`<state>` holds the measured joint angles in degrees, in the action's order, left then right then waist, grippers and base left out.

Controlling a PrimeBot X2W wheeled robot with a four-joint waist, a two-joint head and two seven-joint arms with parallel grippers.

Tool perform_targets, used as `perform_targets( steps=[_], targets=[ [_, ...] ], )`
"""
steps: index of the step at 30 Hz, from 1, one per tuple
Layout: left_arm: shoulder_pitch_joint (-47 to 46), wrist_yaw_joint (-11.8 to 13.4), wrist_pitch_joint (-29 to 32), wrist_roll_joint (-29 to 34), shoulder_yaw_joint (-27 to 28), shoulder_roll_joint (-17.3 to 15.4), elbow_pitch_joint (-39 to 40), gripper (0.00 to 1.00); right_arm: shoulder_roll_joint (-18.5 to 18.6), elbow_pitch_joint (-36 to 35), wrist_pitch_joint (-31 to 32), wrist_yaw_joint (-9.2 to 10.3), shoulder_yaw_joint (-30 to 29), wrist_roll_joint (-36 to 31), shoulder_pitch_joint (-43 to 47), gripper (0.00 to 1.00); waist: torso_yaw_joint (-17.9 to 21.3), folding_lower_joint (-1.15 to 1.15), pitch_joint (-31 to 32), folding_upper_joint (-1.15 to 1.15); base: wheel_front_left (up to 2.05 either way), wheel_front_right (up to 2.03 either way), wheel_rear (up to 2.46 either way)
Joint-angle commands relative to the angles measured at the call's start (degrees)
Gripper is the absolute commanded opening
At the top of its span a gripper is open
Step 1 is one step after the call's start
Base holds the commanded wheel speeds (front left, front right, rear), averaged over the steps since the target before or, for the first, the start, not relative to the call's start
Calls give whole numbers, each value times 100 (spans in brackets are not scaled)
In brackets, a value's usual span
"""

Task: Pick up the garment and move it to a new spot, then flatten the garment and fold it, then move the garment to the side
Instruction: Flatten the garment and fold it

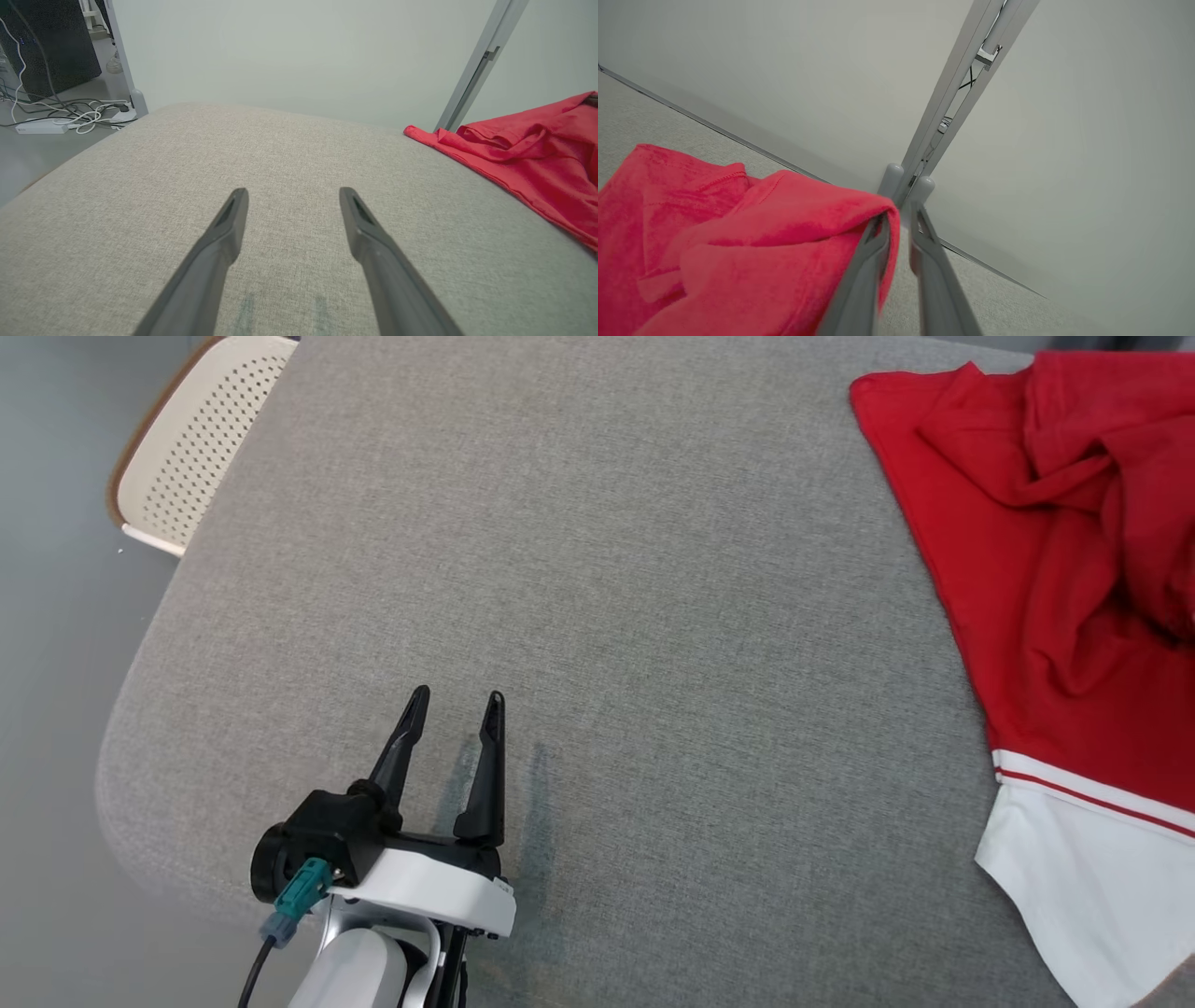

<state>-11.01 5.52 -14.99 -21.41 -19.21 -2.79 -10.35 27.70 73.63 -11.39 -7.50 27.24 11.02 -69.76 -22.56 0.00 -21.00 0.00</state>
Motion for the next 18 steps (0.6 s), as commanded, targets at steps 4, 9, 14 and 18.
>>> perform_targets(
  steps=[4, 9, 14, 18],
  targets=[
    [-43, -34, -28, 93, 111, -23, -20, 100, -221, 21, 247, 1, -33, -101, 213, 100, 290, 0, 88, 0, 0, 0, 0],
    [74, -44, -28, 182, 204, -25, -52, 100, -303, -115, 237, 1, 167, -69, 316, 100, 529, 0, 221, 0, 0, 0, 0],
    [119, -84, -28, 246, 273, -22, -66, 100, -492, -515, 99, 1, 380, 138, 385, 100, 708, 0, 312, 0, 0, 0, 0],
    [113, -119, -28, 285, 274, -25, -74, 100, -798, -1075, 206, 1, 679, 554, 533, 100, 765, 0, 327, 0, 0, 0, 0]
  ],
)
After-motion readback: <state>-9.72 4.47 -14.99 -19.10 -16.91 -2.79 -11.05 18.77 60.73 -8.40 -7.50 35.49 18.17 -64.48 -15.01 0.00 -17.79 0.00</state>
